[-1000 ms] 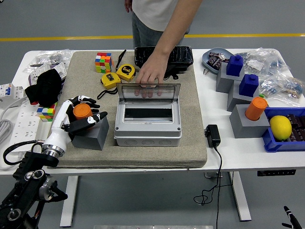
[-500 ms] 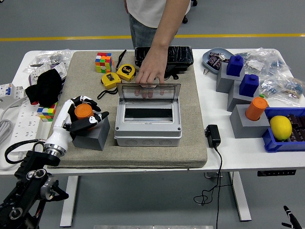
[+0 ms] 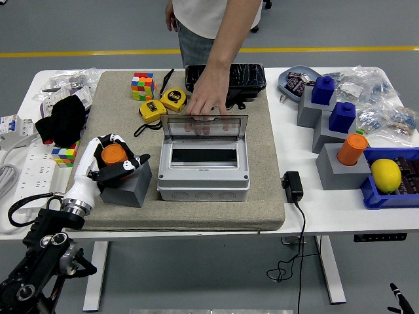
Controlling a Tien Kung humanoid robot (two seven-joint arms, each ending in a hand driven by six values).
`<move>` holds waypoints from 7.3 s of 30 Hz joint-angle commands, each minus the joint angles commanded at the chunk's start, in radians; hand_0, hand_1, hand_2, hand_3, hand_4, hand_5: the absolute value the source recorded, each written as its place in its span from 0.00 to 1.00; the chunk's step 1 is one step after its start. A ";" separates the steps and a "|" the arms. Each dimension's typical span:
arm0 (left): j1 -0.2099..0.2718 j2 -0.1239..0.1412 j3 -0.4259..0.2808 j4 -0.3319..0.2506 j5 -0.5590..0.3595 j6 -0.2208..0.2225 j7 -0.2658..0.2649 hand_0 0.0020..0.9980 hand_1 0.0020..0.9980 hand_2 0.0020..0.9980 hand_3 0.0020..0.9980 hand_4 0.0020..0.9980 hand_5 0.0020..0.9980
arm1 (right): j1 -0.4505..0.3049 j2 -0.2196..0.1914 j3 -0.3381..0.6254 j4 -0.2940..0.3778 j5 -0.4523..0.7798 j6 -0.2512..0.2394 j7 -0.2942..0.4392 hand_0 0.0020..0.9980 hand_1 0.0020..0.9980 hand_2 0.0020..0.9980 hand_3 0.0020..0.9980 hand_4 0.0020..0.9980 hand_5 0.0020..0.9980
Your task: Fetch the battery,place it into the box,close the lid of the box
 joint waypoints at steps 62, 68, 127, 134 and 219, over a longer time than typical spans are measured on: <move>-0.192 0.125 0.404 -0.246 0.731 0.401 0.055 0.04 0.00 0.00 0.00 1.00 0.12 | 0.010 -0.004 -0.001 0.000 0.002 -0.001 -0.002 0.88 0.79 0.76 0.79 1.00 1.00; -0.241 0.120 0.513 -0.219 0.733 0.413 0.057 0.04 0.00 0.00 0.00 1.00 0.11 | 0.012 -0.005 -0.004 0.000 0.000 -0.001 -0.003 0.88 0.79 0.76 0.79 1.00 1.00; -0.502 0.000 0.736 0.347 0.475 0.515 -0.094 0.04 0.00 0.00 0.00 1.00 0.73 | 0.011 -0.008 -0.010 0.000 -0.025 0.002 -0.010 0.88 0.79 0.76 0.79 1.00 1.00; -0.502 0.000 0.728 0.349 0.493 0.514 -0.093 0.05 0.00 0.00 0.00 1.00 0.74 | 0.012 -0.008 -0.011 0.000 -0.022 0.002 -0.010 0.88 0.79 0.76 0.79 1.00 1.00; -0.497 0.000 0.667 0.343 0.565 0.456 -0.079 0.44 0.26 0.35 0.35 1.00 0.81 | 0.012 -0.007 0.002 0.000 -0.024 0.007 -0.008 0.88 0.79 0.76 0.79 1.00 1.00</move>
